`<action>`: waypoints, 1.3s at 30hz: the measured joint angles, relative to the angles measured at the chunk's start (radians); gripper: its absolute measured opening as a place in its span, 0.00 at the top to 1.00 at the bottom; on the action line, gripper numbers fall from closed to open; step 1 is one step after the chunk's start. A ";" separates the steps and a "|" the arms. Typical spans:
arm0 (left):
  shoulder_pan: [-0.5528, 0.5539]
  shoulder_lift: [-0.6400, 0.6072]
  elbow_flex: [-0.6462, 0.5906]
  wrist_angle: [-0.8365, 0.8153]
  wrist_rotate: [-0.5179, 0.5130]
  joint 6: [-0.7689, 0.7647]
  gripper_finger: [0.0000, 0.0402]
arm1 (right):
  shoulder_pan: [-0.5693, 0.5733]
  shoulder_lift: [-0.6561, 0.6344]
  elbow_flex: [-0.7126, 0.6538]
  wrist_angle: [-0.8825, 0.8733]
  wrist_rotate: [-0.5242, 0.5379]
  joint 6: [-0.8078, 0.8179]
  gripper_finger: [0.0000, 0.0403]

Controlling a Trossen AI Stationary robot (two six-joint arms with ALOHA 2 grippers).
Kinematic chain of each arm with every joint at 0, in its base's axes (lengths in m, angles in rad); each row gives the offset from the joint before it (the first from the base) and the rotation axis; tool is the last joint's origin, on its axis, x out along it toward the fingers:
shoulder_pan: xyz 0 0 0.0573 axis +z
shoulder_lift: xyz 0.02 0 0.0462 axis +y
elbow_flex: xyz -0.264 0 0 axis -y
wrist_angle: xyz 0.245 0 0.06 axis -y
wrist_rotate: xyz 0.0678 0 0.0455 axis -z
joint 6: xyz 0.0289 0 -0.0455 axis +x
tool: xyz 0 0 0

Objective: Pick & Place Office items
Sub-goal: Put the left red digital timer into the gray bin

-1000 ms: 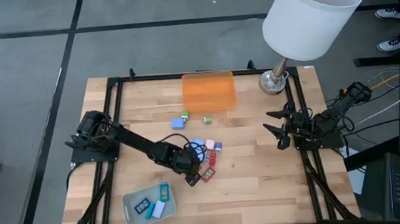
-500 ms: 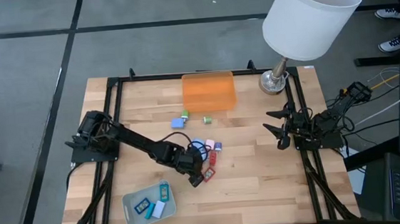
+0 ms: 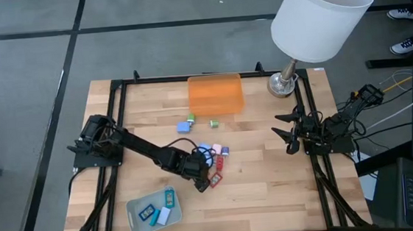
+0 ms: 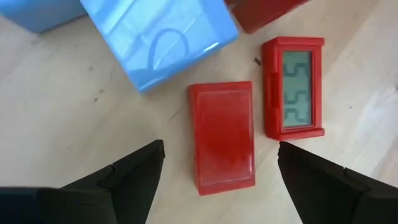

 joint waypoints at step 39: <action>-0.026 0.246 0.282 -0.410 -0.042 0.033 0.49 | 0.000 0.000 0.000 -0.001 -0.003 0.000 0.40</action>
